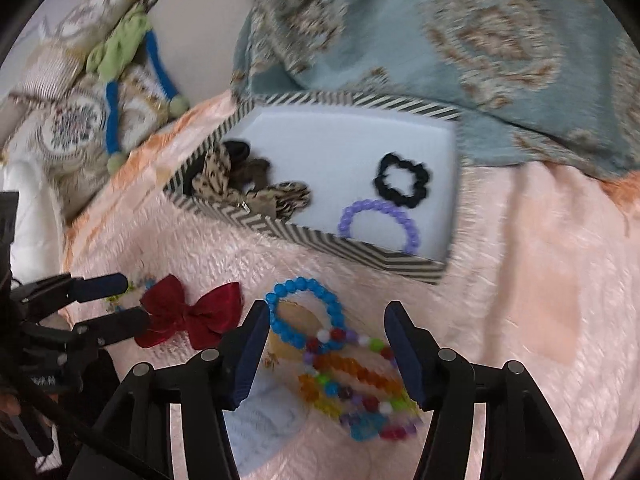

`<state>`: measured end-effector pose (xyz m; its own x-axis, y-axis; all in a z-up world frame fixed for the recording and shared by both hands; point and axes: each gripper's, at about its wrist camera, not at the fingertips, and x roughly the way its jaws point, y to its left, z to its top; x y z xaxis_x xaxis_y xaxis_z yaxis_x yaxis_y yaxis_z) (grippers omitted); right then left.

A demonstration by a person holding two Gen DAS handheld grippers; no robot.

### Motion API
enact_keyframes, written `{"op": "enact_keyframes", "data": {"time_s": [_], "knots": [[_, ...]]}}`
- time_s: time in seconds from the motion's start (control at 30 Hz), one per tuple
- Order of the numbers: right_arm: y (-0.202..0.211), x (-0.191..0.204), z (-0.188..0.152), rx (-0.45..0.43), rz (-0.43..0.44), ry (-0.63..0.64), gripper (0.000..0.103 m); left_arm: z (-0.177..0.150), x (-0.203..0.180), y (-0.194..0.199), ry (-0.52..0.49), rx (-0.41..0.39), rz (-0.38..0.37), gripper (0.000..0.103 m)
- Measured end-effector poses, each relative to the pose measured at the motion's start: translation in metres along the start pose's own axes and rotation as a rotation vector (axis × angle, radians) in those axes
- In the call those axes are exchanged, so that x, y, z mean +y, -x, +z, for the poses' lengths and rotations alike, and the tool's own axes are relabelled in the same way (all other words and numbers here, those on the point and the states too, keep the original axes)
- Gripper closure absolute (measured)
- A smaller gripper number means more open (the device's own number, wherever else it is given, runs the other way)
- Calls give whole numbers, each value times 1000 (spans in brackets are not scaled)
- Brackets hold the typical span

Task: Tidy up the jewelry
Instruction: 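Grasp the red bow with the left gripper while the right grasps the blue bracelet, then carry the red bow and blue bracelet over the white tray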

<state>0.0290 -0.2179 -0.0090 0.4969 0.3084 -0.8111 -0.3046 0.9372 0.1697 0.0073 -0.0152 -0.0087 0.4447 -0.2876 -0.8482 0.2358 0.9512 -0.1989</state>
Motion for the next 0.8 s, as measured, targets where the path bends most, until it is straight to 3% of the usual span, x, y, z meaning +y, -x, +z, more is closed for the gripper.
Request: {"op": "enact_keyframes", "data": {"time_s": [0.23, 0.33, 0.47, 0.53, 0.57, 0.67, 0.8], "knots": [[-45, 1, 9, 78, 12, 90, 45, 2, -5, -30, -92, 71, -1, 35], [-60, -1, 7, 120, 10, 105, 65, 3, -3, -44, -104, 99, -1, 35], [-61, -1, 8, 92, -18, 118, 94, 4, 3, -57, -85, 104, -7, 36], [-58, -5, 10, 81, -8, 92, 95, 5, 3, -59, -88, 86, 2, 54], [-56, -6, 11, 72, -4, 83, 95, 5, 3, -59, -95, 85, 8, 70], [-40, -8, 13, 28, 29, 37, 95, 7, 1, -55, -95, 65, 18, 80], [-13, -5, 18, -33, 68, 1, 95, 9, -3, -39, -92, 12, 42, 83]]}}
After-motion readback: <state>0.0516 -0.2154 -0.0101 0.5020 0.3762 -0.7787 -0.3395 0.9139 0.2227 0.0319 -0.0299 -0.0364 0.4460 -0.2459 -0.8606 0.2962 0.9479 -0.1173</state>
